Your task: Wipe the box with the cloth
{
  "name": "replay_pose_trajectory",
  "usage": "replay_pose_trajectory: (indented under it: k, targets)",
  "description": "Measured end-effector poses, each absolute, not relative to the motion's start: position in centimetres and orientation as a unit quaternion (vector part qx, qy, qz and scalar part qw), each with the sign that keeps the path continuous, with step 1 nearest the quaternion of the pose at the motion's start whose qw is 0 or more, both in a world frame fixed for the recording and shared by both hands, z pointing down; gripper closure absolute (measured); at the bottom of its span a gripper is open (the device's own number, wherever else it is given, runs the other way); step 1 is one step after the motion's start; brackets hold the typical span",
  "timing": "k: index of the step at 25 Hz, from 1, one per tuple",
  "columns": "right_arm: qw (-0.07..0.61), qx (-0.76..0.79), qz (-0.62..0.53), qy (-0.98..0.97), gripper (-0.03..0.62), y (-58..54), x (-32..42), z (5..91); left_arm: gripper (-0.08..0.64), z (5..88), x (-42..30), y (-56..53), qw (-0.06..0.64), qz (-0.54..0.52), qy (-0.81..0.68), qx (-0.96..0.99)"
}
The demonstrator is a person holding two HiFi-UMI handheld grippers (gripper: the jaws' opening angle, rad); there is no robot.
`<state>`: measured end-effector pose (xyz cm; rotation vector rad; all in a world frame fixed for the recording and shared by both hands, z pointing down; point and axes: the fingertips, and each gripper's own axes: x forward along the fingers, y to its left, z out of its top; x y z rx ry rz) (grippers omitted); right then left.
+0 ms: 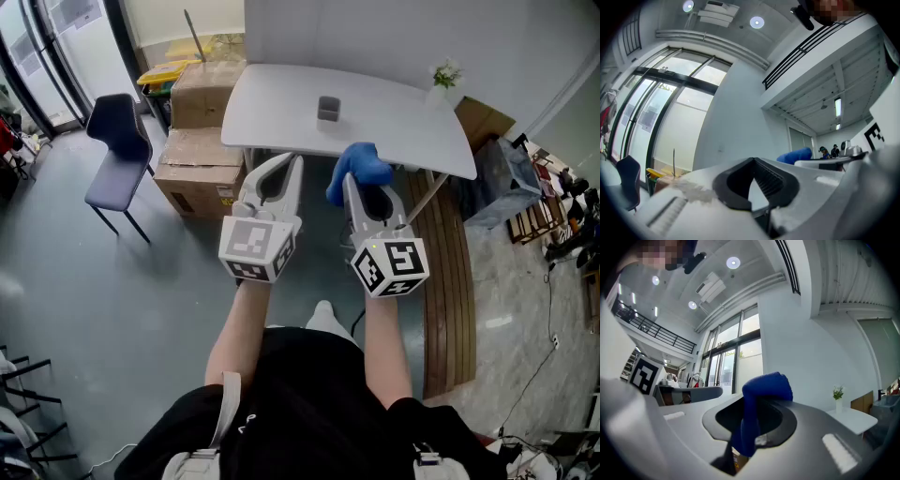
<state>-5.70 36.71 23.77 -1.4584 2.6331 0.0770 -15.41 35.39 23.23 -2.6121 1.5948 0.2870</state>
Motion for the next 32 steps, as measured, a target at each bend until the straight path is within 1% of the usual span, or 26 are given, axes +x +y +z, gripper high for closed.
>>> replay_pose_trajectory:
  k: [10,17,28,32]
  targets:
    - [0.076,-0.501,0.019,0.862,0.525,35.1,-4.3,23.2,0.563,22.9,-16.0,33.2,0.028,0.111,0.512,-0.851]
    - [0.075,-0.515,0.021,0.854,0.525,32.1,-3.0,23.4,0.563,22.8,-16.4,30.2,0.019,0.172,0.511,-0.842]
    - [0.083,-0.511,0.01,0.855,0.525,20.4,-2.7,24.0,0.563,24.3,-15.8,19.7,0.016,0.137,0.49,-0.861]
    - [0.077,-0.513,-0.006,0.855,0.525,15.2,-1.7,25.9,0.563,27.1,-15.1,14.7,0.003,0.107,0.499,-0.86]
